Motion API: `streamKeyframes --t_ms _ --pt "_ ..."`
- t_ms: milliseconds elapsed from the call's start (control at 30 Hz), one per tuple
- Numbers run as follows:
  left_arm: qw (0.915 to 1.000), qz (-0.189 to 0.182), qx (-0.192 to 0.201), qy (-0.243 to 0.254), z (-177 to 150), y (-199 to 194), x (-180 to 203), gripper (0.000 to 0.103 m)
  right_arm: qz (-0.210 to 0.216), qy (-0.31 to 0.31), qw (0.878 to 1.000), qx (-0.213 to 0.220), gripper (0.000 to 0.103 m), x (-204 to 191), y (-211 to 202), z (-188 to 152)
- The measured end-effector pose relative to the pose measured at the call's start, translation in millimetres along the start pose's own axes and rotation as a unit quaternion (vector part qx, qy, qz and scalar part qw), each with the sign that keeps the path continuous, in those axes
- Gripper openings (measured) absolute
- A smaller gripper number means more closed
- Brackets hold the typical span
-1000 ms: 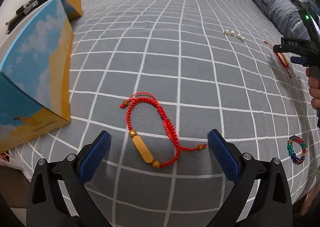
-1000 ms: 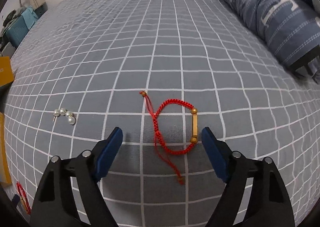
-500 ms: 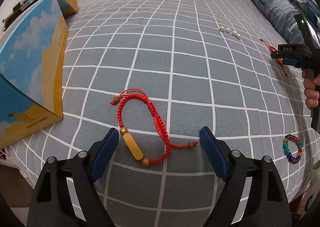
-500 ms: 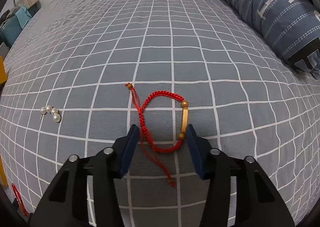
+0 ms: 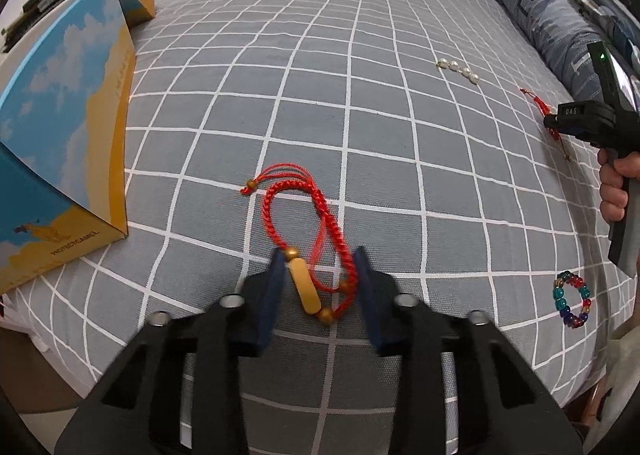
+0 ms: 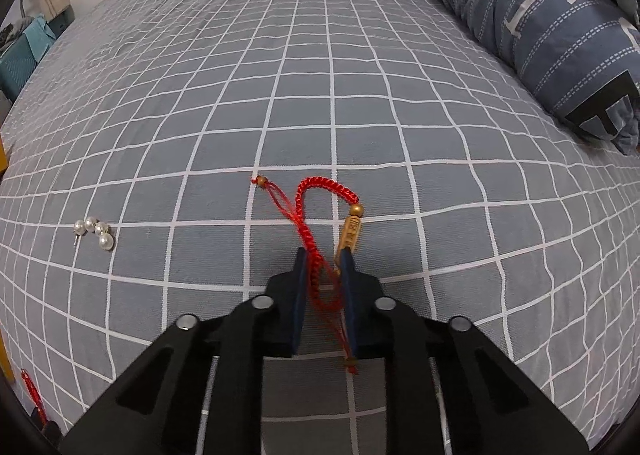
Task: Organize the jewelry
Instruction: 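Grasp a red cord bracelet with the left tool while the right tool grasps another, then lift both red cord bracelets and carry them over the white box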
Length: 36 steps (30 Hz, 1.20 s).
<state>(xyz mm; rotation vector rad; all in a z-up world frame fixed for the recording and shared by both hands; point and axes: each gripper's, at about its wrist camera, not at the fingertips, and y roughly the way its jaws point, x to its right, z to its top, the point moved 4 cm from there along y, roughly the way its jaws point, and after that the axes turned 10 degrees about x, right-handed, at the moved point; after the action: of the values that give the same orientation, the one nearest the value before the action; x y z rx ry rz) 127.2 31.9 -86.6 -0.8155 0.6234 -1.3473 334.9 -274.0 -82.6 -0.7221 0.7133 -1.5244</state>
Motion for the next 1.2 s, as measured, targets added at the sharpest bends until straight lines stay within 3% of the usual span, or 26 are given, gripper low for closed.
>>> streamKeyframes --t_ms 33,133,600,1200 --pt "1.0 -0.001 -0.001 -0.001 0 0 0 0.018 0.0 0.001 1.0 0.0 0.007 0 0 0" --pt "1.0 -0.002 0.001 0.0 2 -1 0 0.014 0.002 0.005 1.0 0.004 0.006 -1 -1 -1" --pt "0.9998 -0.001 0.019 0.004 4 -7 0 0.012 0.004 0.007 1.0 0.012 0.006 1 -4 -2" --pt "0.9982 0.004 0.059 0.007 24 -28 -8 0.012 -0.032 0.042 0.999 0.003 0.006 4 -35 -1"
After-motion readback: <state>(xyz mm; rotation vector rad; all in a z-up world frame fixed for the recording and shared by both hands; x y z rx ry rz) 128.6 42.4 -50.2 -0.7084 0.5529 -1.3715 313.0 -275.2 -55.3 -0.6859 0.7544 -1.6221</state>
